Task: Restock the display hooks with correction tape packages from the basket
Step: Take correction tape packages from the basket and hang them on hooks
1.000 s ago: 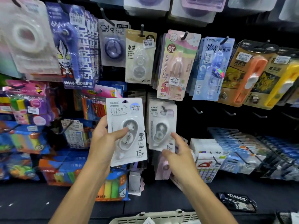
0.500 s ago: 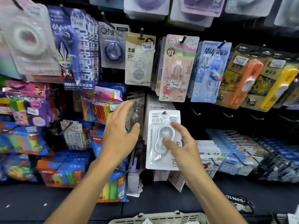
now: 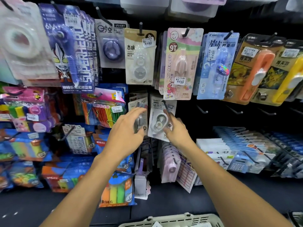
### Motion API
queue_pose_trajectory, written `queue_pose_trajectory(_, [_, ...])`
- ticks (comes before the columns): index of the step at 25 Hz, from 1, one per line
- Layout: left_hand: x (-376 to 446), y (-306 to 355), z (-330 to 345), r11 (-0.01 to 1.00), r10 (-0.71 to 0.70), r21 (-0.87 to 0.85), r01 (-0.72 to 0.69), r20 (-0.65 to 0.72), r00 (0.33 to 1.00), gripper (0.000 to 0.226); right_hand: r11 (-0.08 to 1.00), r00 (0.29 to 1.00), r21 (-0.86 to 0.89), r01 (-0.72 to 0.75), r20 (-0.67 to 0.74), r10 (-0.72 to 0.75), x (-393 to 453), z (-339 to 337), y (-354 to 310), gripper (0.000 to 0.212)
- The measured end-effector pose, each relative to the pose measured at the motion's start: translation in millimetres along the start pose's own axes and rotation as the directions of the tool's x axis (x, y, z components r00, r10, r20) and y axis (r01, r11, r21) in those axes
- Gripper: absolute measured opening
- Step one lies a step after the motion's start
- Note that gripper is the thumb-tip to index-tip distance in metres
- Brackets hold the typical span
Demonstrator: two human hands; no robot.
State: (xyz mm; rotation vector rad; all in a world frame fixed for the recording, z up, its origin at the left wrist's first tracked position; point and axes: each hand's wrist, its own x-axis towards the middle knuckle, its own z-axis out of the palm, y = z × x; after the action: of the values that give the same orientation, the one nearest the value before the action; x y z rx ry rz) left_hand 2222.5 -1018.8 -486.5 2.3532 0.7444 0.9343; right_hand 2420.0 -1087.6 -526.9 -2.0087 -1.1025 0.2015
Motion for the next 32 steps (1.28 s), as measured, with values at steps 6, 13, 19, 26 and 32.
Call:
queue_pose_trajectory(6, [-20,-4,11,0.997,0.059,-0.04,-0.06,-0.021,0.998,0.078,0.998,0.998,-0.042,0.043,-0.045,-0.045,-14,-1,10,0.076])
queue_pose_trajectory(13, [-205,-64,115,0.872,-0.484,0.067,0.485,0.263,0.834,0.036,0.985,0.966,-0.033,-0.169,0.193,0.172,-247,83,120,0.039])
queue_pose_trajectory(19, [-278,-114,133,0.79,-0.613,0.465,0.4,0.614,0.496,0.047,0.959,0.579,-0.277,0.058,0.792,0.194,-331,151,143,0.068])
queue_pose_trajectory(26, [-274,-115,144,0.746,-0.664,0.499,0.442,0.496,0.56,0.041,0.789,0.611,-0.087,-0.608,0.583,0.535,-338,182,128,0.014])
queue_pose_trajectory(32, [-292,-94,160,0.585,-0.793,0.56,0.587,0.544,0.272,0.112,0.763,0.714,-0.12,-0.636,0.284,0.64,-315,160,148,0.028])
